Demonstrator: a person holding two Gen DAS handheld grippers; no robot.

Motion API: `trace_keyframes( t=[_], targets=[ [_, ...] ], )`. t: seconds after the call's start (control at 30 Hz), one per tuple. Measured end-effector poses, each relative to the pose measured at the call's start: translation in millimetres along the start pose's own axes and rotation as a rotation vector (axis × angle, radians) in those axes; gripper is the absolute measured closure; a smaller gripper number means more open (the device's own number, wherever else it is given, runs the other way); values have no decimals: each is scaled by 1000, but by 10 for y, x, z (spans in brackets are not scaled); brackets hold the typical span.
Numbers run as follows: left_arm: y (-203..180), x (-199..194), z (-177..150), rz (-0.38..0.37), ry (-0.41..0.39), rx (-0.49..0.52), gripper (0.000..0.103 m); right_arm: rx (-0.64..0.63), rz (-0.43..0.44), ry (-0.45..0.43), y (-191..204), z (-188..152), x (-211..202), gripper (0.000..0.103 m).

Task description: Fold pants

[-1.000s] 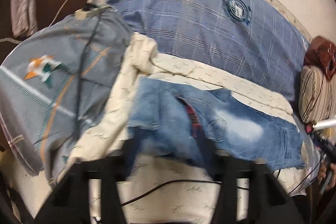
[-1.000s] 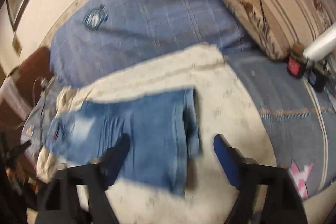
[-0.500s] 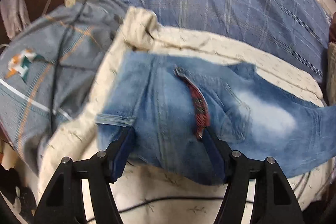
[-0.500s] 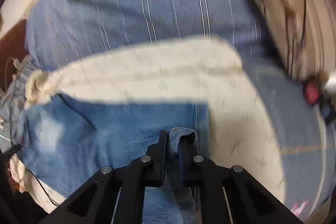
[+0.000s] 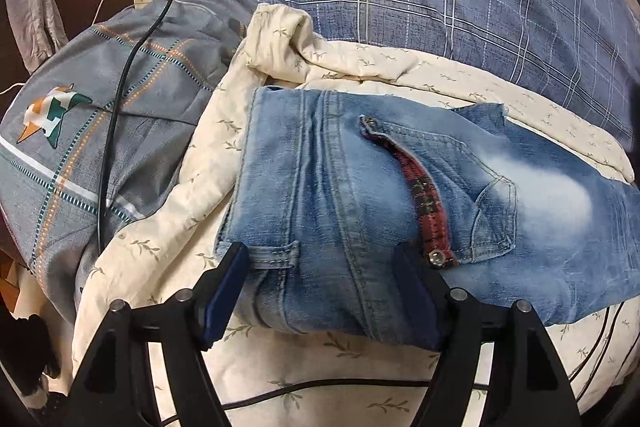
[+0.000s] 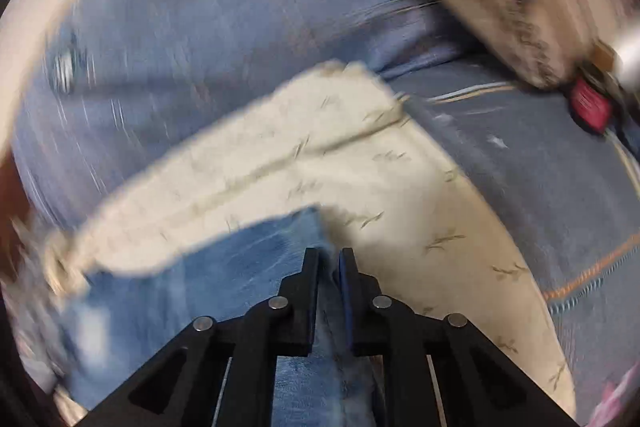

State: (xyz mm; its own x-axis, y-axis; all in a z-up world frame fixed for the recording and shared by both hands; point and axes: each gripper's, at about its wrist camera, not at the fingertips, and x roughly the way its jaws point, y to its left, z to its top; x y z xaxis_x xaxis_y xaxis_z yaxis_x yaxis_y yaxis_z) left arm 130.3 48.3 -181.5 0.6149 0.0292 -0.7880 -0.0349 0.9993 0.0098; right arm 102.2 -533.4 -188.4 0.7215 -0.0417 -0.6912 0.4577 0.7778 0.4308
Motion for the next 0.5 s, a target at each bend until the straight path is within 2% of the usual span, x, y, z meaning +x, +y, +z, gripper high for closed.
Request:
trace_keyframes(
  t=[0.07,0.17,0.27,0.37,0.5],
  targets=[
    [18,-14,-16,6,13,-3,28,41,-9,-51,-118,17,-201,90],
    [-9,-41,-65,11,29,5,28,5,24,-52,-86,-15,-455,90],
    [-49,-162,-110,11,20,-10,28,-105,56,-11,215,-207,-577,90],
    [-153,-327,-114,-23,-11,0,28,-227,78,60,584,-484,-499,90],
    [-291,-336,-71,-41,-8,36,28,-333,30,169,899,-870,-203,90]
  ],
)
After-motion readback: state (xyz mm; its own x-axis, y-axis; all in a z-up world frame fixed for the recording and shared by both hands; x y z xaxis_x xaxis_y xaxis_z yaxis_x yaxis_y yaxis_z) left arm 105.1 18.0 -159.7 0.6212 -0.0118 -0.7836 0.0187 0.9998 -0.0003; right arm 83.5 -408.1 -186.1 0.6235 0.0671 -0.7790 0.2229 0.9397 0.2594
